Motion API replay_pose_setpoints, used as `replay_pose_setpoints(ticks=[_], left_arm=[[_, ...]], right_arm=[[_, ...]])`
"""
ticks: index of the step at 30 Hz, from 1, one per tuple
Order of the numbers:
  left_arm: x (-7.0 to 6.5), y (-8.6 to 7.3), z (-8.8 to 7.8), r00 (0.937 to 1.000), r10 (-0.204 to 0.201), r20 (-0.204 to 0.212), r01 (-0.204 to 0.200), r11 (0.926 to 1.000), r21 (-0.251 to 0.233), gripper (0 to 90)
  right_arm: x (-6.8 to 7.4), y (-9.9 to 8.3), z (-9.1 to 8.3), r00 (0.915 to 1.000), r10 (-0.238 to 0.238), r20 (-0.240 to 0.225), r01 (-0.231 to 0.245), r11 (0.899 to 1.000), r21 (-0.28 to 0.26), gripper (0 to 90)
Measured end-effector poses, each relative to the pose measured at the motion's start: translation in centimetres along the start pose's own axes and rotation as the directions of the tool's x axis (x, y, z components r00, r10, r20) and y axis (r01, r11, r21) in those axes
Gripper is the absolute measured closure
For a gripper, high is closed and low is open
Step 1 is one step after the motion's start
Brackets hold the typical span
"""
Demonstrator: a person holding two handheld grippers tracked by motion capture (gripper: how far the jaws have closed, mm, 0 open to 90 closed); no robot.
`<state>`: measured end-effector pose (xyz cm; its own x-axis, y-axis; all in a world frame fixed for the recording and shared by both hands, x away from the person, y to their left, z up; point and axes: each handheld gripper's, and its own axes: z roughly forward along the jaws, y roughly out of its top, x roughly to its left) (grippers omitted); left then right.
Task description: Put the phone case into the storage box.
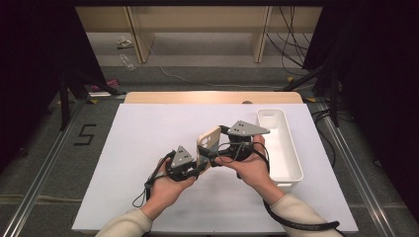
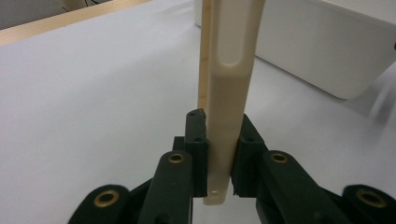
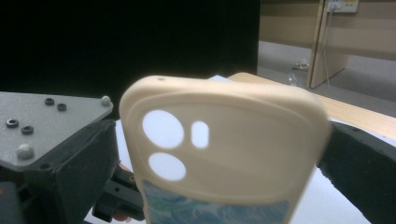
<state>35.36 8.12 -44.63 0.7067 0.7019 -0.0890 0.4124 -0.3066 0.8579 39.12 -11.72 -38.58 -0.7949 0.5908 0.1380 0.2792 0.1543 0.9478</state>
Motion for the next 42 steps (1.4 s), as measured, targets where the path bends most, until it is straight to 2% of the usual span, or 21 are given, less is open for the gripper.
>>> replay_pose_setpoints(ticks=[10,18,21,33,42], left_arm=[[-0.55,0.23,0.57,0.9999,0.002,0.012,-0.002,1.0,0.003,78.8],[-0.56,0.3,0.52,0.9999,-0.006,0.013,0.006,1.0,-0.003,78.8],[-0.48,0.28,0.51,0.9999,-0.008,0.01,0.008,1.0,-0.002,78.8],[-0.59,0.41,0.35,0.9999,-0.01,0.014,0.01,0.9999,-0.013,78.6],[-0.62,0.39,0.2,0.9998,0.001,0.02,-0.001,0.9999,-0.015,78.1]], right_arm=[[-0.14,-0.11,0.02,0.9996,0.006,0.028,-0.006,1.0,0.002,0.5],[-0.05,-0.23,0.0,0.9983,0.01,0.057,-0.009,1.0,-0.012,6.0],[0.05,-0.26,-0.01,0.9983,0.0,0.058,0.001,1.0,-0.015,10.1],[0.38,-0.17,-0.13,0.9981,-0.016,0.059,0.018,0.999,-0.035,11.8],[0.5,-0.04,-0.27,0.9982,-0.011,0.059,0.013,0.999,-0.033,12.2]])
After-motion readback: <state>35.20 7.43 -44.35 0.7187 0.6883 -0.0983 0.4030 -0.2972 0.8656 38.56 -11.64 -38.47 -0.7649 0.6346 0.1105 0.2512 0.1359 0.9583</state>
